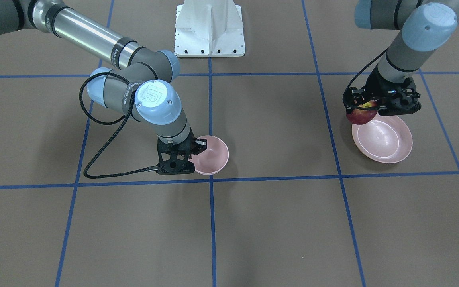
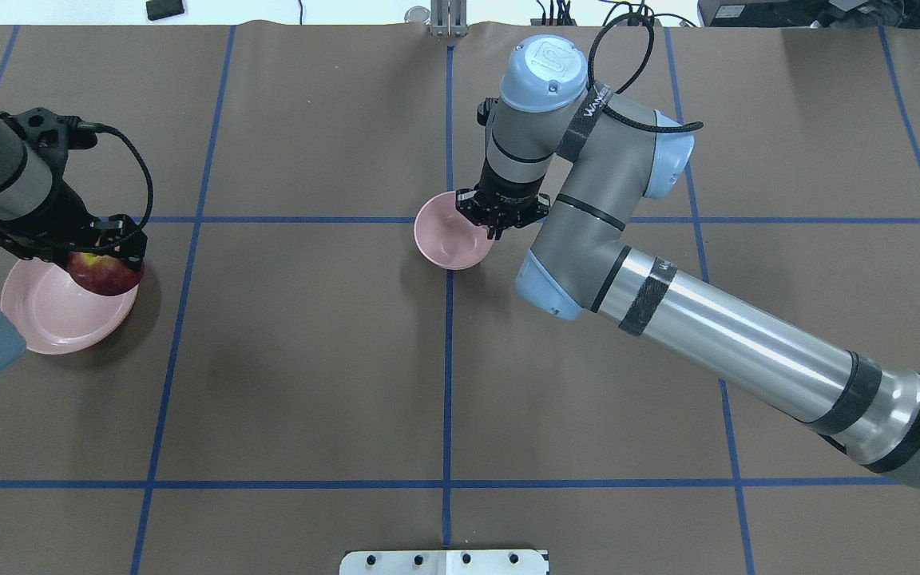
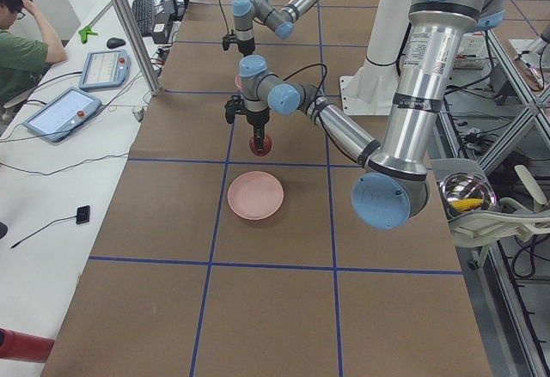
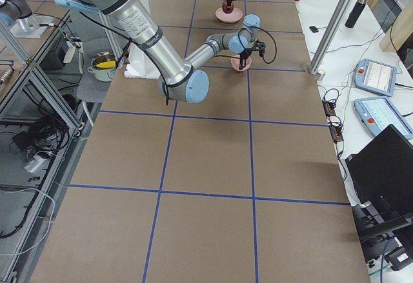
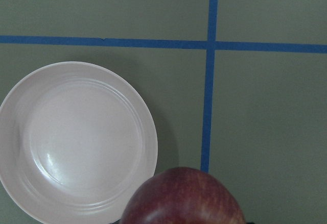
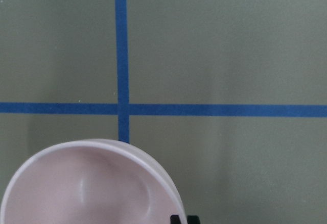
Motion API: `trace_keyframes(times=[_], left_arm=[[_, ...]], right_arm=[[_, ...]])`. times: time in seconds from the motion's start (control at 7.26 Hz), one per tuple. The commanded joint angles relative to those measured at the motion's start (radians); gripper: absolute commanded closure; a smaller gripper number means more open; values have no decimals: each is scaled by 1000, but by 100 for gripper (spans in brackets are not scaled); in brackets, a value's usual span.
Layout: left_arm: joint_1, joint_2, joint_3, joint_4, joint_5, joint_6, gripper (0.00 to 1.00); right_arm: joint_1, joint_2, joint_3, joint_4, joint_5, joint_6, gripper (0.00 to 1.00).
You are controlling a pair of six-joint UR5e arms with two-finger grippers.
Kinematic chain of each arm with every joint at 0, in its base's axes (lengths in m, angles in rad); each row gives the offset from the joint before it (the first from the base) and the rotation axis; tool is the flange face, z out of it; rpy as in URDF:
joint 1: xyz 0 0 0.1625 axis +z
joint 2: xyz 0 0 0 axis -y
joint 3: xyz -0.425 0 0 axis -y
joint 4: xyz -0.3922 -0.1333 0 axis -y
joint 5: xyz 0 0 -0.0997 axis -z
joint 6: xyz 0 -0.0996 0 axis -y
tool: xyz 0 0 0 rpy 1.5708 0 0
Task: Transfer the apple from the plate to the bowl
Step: 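Release the bowl with right gripper while left gripper grasps and lifts the apple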
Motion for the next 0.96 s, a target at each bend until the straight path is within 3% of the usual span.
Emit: trace_keyframes(times=[0.0, 0.14, 0.55, 0.83], left_arm=[[3, -25, 16, 0, 0, -40, 100], [4, -71, 34, 0, 0, -74, 100], [95, -353, 199, -2, 0, -307, 100], [141, -512, 316, -6, -2, -399, 100]], right_arm=[[12, 2, -6, 13, 0, 16, 0], [40, 11, -6, 12, 14, 16, 0], [141, -13, 6, -20, 92, -76, 0], [218, -155, 99, -124, 100, -296, 0]])
